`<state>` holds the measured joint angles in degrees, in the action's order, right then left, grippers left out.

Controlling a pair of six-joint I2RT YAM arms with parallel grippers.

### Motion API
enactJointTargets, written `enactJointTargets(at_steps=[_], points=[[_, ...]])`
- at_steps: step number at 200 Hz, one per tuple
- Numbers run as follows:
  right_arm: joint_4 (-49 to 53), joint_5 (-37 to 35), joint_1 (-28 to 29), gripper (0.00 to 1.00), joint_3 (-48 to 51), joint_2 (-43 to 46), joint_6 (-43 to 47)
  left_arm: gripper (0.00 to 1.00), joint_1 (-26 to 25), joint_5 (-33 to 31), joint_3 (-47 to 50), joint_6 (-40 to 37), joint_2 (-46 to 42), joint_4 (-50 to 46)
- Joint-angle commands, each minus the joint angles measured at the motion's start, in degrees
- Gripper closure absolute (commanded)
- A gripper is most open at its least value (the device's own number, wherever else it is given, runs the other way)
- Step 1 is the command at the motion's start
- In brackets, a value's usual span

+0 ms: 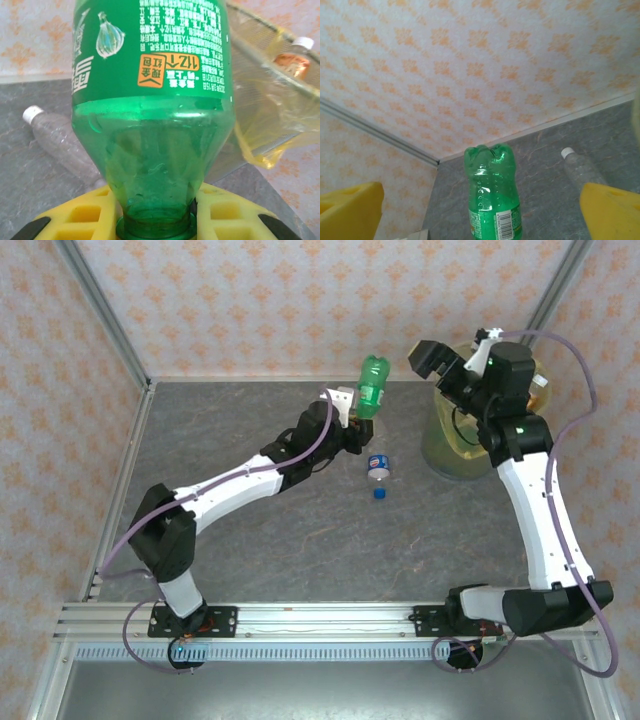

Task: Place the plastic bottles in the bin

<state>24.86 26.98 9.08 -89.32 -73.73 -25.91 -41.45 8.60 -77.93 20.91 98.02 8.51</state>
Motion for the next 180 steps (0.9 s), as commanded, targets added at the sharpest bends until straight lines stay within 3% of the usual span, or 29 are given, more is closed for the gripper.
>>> enactJointTargets(at_steps=[1,34,63,89,142,180], points=[[-0.82,2.11,1.11,0.00,-1.03,0.06,1.34,0.79,-0.86,1.11,1.76,-3.95,-3.22,4.64],[-2.49,5.16,1.22,0.00,-0.51,-0.99,-0.06,0.79,-2.77,0.42,2.84,-6.28,-5.92,5.10],[0.03,8.56,1.63,0.11,-1.96,-2.50,2.38,0.79,-3.94,0.58,3.08,-8.01,-6.74,4.58],[3.03,9.49,2.13,0.15,-3.17,-4.02,3.32,0.79,-5.18,-0.79,2.34,-9.88,-6.70,3.88],[7.04,10.02,3.80,0.15,-3.54,-5.69,4.99,0.78,-6.46,-2.22,0.92,-12.25,-6.70,3.18],[7.20,11.23,4.17,0.26,-2.61,-5.63,4.84,0.78,-7.06,-2.66,0.42,-12.57,-6.36,2.50]])
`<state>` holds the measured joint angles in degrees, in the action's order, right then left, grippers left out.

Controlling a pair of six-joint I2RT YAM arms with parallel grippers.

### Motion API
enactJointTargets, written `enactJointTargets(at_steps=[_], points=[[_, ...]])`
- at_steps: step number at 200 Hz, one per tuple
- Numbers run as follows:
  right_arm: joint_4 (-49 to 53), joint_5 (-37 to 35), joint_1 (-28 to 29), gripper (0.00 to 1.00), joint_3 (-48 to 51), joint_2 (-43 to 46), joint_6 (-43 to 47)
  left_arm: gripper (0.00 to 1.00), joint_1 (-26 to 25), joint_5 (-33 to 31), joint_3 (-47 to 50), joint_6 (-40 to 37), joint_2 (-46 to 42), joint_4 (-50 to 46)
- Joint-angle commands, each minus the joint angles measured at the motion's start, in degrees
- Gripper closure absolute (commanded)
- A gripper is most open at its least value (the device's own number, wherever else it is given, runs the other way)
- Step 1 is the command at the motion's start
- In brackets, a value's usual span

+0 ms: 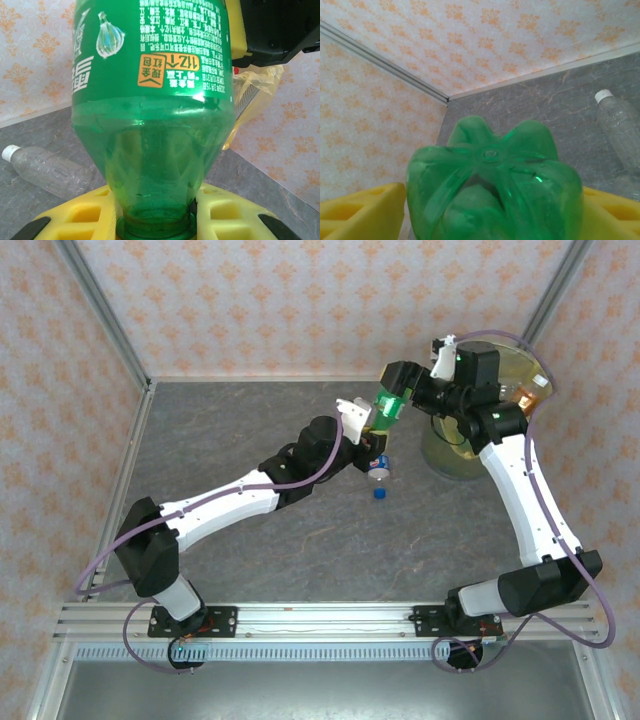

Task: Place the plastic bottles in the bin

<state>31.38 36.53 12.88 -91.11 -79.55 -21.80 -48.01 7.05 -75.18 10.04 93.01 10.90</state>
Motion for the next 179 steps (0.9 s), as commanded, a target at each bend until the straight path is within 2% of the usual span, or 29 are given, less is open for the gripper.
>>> enactJointTargets(at_steps=[1,43,58,85,111,128,141,155,167,179], points=[[0.69,1.69,0.33,0.26,-0.82,0.14,0.72,0.78,-0.51,-1.14,-2.34,-1.70,-1.35,0.10],[2.49,1.39,0.35,0.32,-0.84,0.19,1.44,0.77,-0.59,-1.16,-2.52,-1.17,-0.73,-0.04],[2.55,1.47,0.38,0.39,-0.36,0.23,1.51,0.76,-0.84,-1.03,-2.43,-0.83,-0.64,0.35],[1.73,1.45,0.37,0.41,0.30,0.72,1.19,0.76,-1.30,-0.72,-3.28,-1.22,-0.18,-0.07],[-0.07,-0.02,0.36,0.49,1.03,2.04,-0.06,0.76,-1.38,-0.73,-3.92,-0.82,0.45,-0.17],[-1.02,-1.01,0.36,0.50,0.81,2.44,-0.80,0.73,-1.39,-0.54,-4.16,-0.07,0.67,0.44],[-1.85,-1.57,0.38,0.52,1.06,2.78,-1.54,0.67,-1.39,-0.71,-4.52,0.29,0.60,0.36],[-2.60,-2.49,0.31,0.53,1.07,3.28,-2.28,0.53,-1.39,-1.05,-4.76,0.42,0.17,0.18],[-3.19,-2.70,0.05,0.54,0.90,3.67,-2.82,0.28,-1.30,-1.65,-4.81,0.85,-0.36,-0.21],[-3.50,-2.71,-0.67,0.53,0.21,3.83,-3.56,0.12,-1.30,-1.67,-4.54,1.46,-1.21,-0.01]])
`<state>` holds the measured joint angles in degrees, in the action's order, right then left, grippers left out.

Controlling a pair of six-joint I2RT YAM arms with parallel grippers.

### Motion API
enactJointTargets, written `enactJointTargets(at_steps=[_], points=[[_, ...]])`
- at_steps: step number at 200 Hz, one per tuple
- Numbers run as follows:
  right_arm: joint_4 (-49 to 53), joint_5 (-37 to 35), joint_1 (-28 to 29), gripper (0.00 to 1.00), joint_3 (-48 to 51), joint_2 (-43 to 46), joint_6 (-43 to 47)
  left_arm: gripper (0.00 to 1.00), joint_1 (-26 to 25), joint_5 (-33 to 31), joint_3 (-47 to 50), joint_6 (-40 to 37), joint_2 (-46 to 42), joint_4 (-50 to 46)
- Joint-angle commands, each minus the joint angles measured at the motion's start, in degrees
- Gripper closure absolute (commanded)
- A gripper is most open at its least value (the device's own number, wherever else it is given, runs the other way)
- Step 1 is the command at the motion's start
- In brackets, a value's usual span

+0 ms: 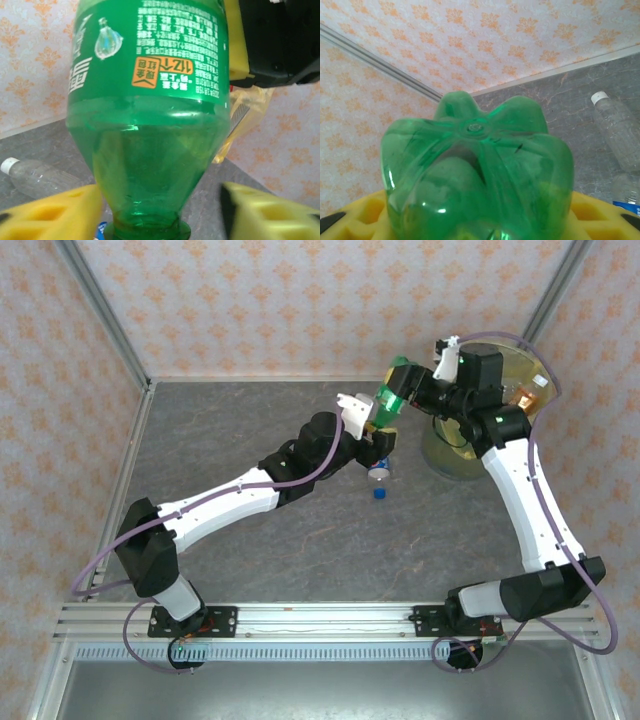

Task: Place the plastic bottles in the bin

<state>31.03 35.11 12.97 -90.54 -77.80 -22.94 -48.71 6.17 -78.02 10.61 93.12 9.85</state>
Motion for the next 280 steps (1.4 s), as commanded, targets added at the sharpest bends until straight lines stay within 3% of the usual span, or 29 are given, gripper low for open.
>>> enactJointTargets(at_steps=[1,5,10,65,127,191,259,280], points=[[-3.16,-1.33,-0.80,0.53,-0.44,2.10,-2.48,0.11,-0.60,-0.81,-1.66,0.94,-1.43,1.05],[-3.16,-1.36,-1.19,0.53,-0.71,2.09,-2.66,0.03,-0.60,-0.86,-1.55,1.25,-1.75,1.10],[-3.23,-1.36,-1.61,0.52,-1.02,2.19,-2.88,0.01,-0.60,-0.99,-1.32,1.63,-2.17,1.14],[-3.05,-0.31,-11.93,0.53,-4.03,2.32,-4.48,0.01,1.01,-2.46,4.51,7.10,-8.53,4.02],[-2.90,-8.07,-23.07,0.52,-6.84,0.00,-5.48,0.01,3.08,-4.16,9.69,11.76,-12.71,4.93],[-4.88,-20.79,-24.99,0.50,-9.17,-5.67,-2.81,0.01,3.78,-5.46,13.24,14.24,-15.60,3.24],[-6.47,-19.67,-25.04,0.52,-11.25,-15.28,-3.96,0.01,3.97,-6.76,16.02,15.07,-18.62,1.85],[-6.00,-17.36,-25.06,0.42,-12.85,-18.04,-4.60,0.01,3.97,-7.43,16.94,15.22,-19.67,1.53]])
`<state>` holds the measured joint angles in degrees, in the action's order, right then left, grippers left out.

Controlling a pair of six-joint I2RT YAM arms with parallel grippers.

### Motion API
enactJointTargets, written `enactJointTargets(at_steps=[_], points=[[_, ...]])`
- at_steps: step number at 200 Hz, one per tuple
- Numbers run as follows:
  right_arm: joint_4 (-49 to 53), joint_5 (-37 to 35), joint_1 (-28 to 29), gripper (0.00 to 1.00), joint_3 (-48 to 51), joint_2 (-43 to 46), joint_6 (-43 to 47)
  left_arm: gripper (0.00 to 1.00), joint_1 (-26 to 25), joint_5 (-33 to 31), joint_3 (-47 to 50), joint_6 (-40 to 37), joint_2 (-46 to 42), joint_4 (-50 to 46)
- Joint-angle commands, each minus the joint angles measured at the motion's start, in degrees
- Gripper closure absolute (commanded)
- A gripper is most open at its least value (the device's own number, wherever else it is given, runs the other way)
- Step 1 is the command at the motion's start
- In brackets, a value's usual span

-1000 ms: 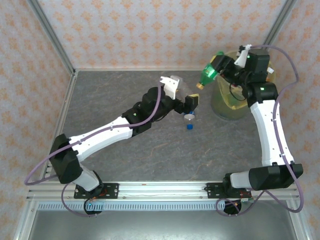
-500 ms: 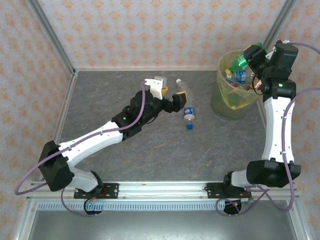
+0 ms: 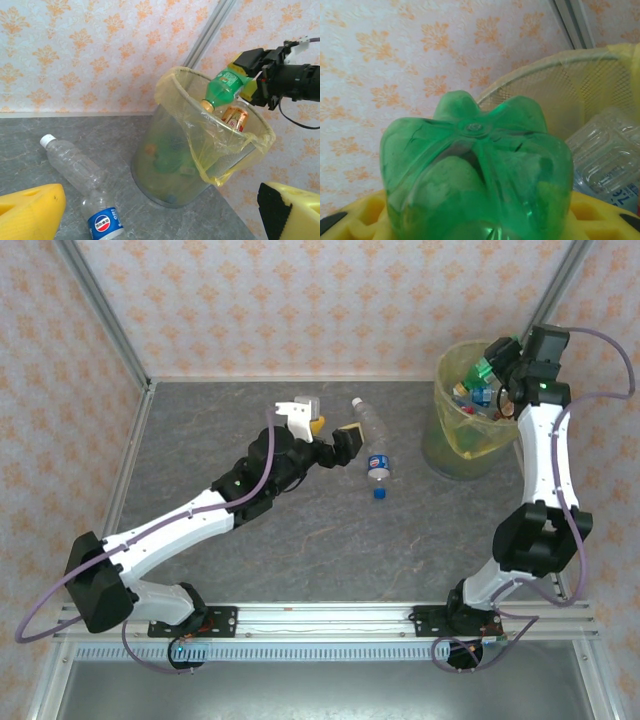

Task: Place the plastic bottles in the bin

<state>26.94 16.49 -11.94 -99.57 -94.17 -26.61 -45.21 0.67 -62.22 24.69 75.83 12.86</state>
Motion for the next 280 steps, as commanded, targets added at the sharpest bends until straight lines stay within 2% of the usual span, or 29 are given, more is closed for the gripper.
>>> enactJointTargets(at_steps=[1,9,14,17,21,108,158,199,234,280], points=[[-1.86,1.35,-0.16,0.42,-3.94,-1.82,-0.91,0.01,0.52,-1.95,1.18,1.15,-2.45,-1.46],[-0.81,1.97,-0.16,0.34,-5.11,-2.81,-0.85,0.01,0.57,-2.23,1.51,1.28,-2.83,-1.60],[-0.12,2.21,-0.13,0.20,-5.98,-3.30,-0.66,0.01,0.67,-2.33,1.63,1.26,-2.89,-1.82],[0.31,2.18,-0.17,0.05,-6.47,-3.59,-0.59,0.01,0.66,-2.38,1.66,1.36,-3.08,-1.91],[0.89,2.12,-0.16,0.00,-7.01,-3.80,-0.50,0.01,0.73,-2.43,1.66,1.34,-3.14,-2.12],[2.92,1.91,-0.18,0.00,-6.36,2.77,1.05,0.01,2.54,-4.28,1.00,4.33,-0.24,-3.77],[1.88,3.38,1.64,0.00,-1.88,9.74,1.02,0.01,5.26,-2.40,-4.70,8.47,8.82,-7.41],[3.29,1.50,5.15,0.00,0.63,15.43,3.22,0.09,5.44,0.73,-11.75,12.73,19.22,-13.27],[3.98,1.44,6.44,0.00,4.11,20.05,4.24,0.16,5.05,5.19,-13.53,15.93,26.11,-15.36],[4.79,0.99,6.52,0.00,8.01,24.65,4.90,0.25,1.32,7.68,-17.85,17.65,35.46,-20.29]])
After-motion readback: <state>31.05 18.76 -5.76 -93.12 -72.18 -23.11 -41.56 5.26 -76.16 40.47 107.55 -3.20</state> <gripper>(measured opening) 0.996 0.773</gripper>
